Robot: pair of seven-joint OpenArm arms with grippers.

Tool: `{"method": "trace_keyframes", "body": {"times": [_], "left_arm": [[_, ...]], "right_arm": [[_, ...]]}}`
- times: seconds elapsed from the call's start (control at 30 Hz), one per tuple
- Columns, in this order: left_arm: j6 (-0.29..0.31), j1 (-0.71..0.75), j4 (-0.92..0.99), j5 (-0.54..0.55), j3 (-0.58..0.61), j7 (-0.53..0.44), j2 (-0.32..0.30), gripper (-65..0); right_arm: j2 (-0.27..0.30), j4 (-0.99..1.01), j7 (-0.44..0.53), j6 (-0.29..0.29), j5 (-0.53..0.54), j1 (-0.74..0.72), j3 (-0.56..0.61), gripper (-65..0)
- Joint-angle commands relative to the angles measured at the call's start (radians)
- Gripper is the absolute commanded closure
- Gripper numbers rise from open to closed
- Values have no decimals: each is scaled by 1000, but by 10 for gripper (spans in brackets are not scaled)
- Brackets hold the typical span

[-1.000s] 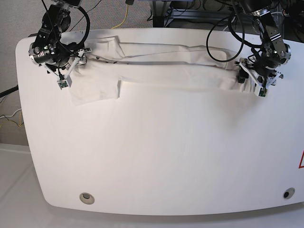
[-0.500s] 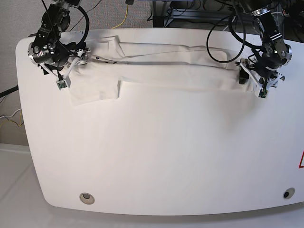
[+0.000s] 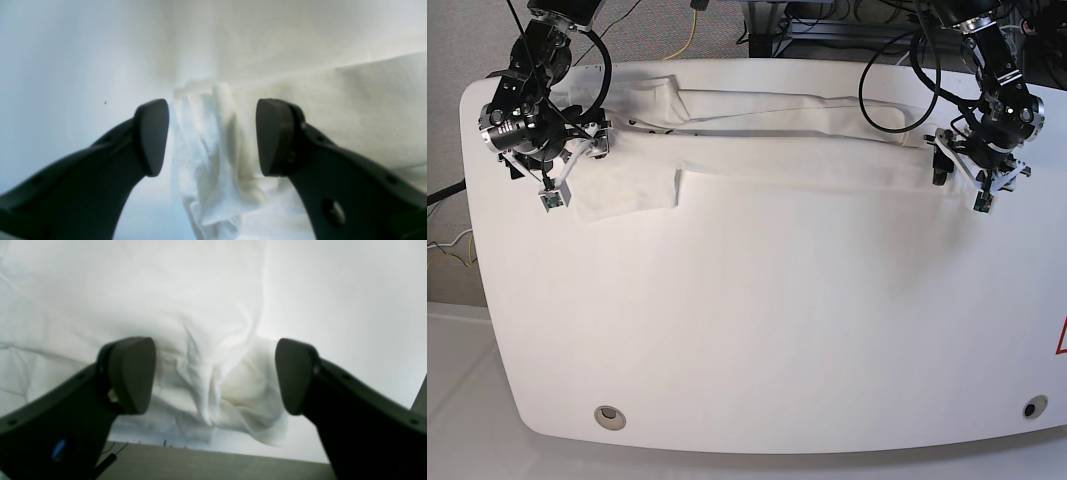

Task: Fold the T-shirt properly
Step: 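Lay the folded half over the shirt with both grippers, holding the edge, then open both grippers and release the folded edge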

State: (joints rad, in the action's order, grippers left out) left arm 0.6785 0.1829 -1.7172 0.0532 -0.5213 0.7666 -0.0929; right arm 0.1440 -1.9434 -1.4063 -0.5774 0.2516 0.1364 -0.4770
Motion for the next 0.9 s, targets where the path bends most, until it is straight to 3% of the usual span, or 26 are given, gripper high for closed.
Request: {"method": "trace_keyframes", "body": {"times": [0.0, 0.4, 0.63, 0.87], "left_arm": [[0, -9, -25, 12, -1, -17, -15, -393], [0, -24, -83, 17, 0, -12, -21, -393], [2, -75, -85, 18, 0, 100, -20, -393], [2, -85, -85, 18, 0, 109, -20, -393]], "right_arm": [[13, -37, 10, -5, 8, -21, -4, -539], [24, -47, 10, -10, 10, -67, -4, -537], [22, -40, 10, -10, 10, -103, 2, -540], [21, 45, 58, -10, 1, -152, 31, -540]]}}
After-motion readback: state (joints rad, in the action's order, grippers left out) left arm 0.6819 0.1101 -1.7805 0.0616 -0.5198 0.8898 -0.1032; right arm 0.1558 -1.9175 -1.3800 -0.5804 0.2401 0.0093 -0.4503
